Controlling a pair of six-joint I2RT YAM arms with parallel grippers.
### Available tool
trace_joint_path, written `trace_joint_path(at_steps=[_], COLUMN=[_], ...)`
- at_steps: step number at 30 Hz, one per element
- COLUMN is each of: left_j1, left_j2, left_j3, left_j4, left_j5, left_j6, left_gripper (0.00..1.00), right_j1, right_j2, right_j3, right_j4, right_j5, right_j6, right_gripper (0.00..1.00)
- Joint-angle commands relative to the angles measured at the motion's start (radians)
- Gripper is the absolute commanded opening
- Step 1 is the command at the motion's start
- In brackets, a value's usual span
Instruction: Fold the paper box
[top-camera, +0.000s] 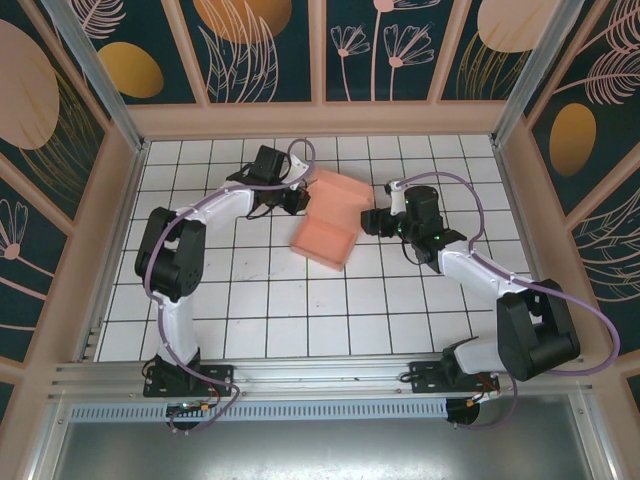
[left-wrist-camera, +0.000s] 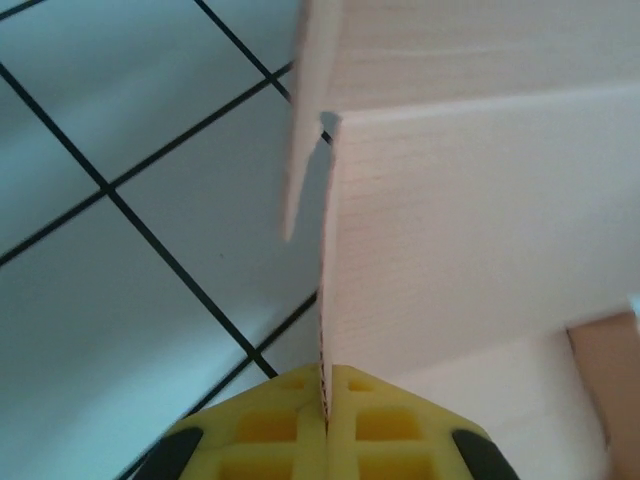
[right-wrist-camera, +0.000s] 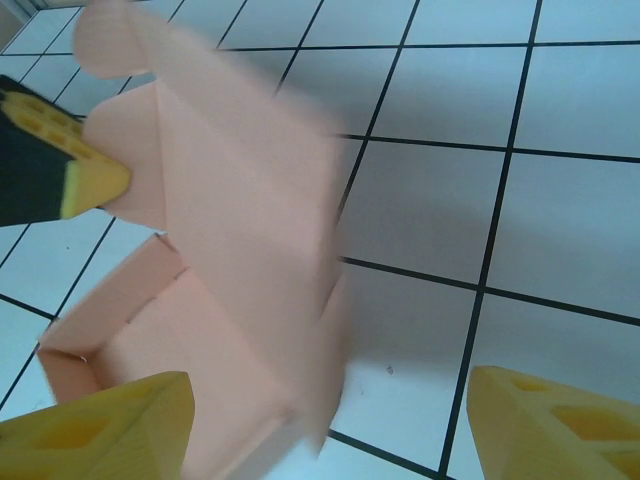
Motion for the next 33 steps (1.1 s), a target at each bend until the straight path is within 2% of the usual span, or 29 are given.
trace_joint_path(at_steps=[1, 7, 13, 18, 25, 33], left_j1=[0.007, 0.007, 0.007, 0.007, 0.007, 0.007], left_j2=[-0.096, -0.229, -0.343, -0.388, -0.412, -0.398], left_j3=[-0.096, -0.282, -0.419, -0.527, -0.635, -0.631], left_j4=[0.099, 0.211, 0.305, 0.384, 0.457, 0.46], left_j5=[0.015, 0.115, 0.046, 0.003, 0.008, 0.014], left_j6=[0.025, 0.082, 0.058, -0.013, -0.031, -0.026], left_gripper=[0.0, 0.0, 0.0, 0.0, 0.0, 0.0], right_j1=[-0.007, -0.009, -0.019, -0.021, -0.021, -0.019], right_j2=[-0.042, -0.059, -0.051, -0.026, 0.056, 0.142], right_j3=[0.037, 0.083, 0.167, 0.235, 0.323, 0.411], right_j4=[-0.027, -0.095, -0.221, -0.336, -0.512, -0.575], right_j5=[0.004, -0.011, -0.028, -0.161, -0.265, -0.34], right_j6=[-0.039, -0.097, -0.138, -0.204, -0.344, -0.439], right_gripper=[0.73, 0.72, 0.72, 0.71, 0.53, 0.5])
